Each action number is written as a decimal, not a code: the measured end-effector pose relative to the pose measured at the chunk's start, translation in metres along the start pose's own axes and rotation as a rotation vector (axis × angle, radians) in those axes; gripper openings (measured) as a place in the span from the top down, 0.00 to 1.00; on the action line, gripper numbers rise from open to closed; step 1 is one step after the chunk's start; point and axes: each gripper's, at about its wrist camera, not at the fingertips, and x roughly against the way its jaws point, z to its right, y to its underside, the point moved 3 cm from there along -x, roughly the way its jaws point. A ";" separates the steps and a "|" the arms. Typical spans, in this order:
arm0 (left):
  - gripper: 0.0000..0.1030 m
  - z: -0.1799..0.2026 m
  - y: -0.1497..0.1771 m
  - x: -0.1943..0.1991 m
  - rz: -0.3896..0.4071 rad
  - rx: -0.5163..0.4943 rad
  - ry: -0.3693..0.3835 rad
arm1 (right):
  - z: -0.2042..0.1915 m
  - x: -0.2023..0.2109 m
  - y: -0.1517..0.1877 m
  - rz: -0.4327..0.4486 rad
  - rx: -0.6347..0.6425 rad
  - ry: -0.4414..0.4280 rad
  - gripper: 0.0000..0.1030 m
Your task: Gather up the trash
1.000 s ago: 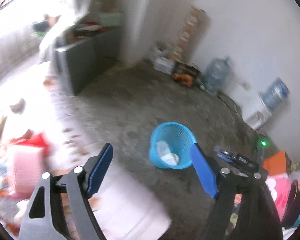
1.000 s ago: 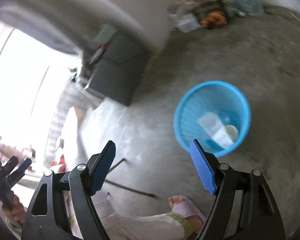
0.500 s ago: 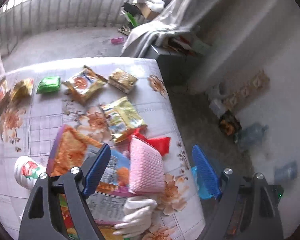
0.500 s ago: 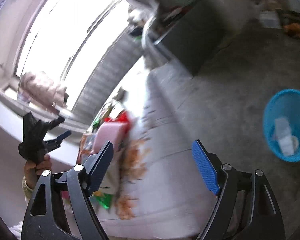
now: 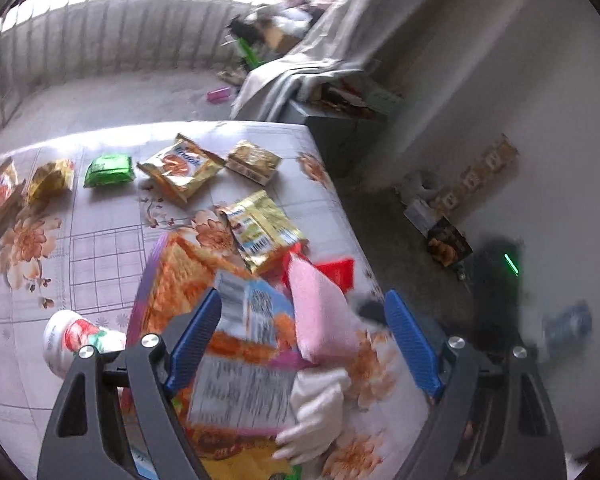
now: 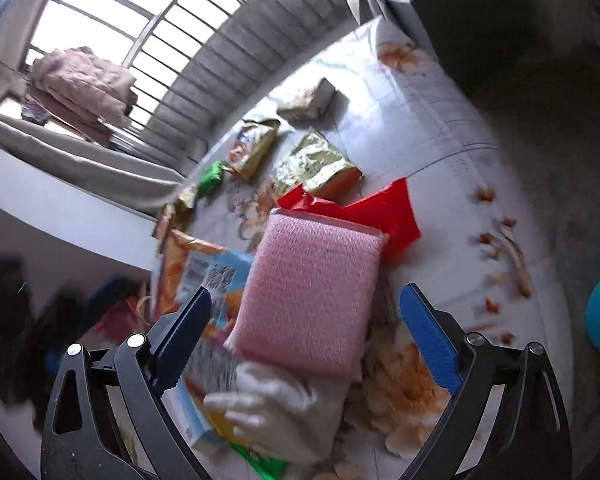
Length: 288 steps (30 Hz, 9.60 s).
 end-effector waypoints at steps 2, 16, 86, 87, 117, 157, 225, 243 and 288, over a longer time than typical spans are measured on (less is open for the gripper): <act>0.21 0.008 0.019 0.007 0.007 -0.060 0.015 | -0.002 -0.006 -0.002 -0.022 0.008 0.017 0.12; 0.28 0.031 0.147 -0.026 0.063 -0.227 -0.175 | -0.008 -0.027 -0.010 -0.148 0.035 0.102 0.12; 0.95 0.148 0.108 0.045 0.484 -0.519 -0.113 | 0.078 0.160 0.047 0.144 -0.122 -0.091 0.24; 0.95 0.153 0.101 0.046 0.477 -0.515 -0.086 | 0.084 0.164 0.049 0.154 -0.135 -0.095 0.24; 0.95 0.395 0.073 -0.259 -0.285 -0.538 0.243 | 0.356 0.233 0.127 0.386 -0.705 0.047 0.24; 0.24 0.338 0.036 -0.067 -0.027 -0.519 0.072 | 0.240 0.312 0.152 0.633 -0.417 0.409 0.16; 0.37 -0.055 -0.110 -0.224 -0.584 0.050 -0.263 | 0.041 -0.028 -0.054 0.041 -0.056 0.019 0.43; 1.00 -0.067 -0.117 -0.195 -0.486 0.046 -0.204 | 0.046 -0.034 -0.046 0.033 -0.065 0.042 0.94; 0.12 0.003 -0.110 -0.243 -0.604 0.076 -0.391 | 0.106 0.051 -0.019 0.202 -0.203 0.054 0.95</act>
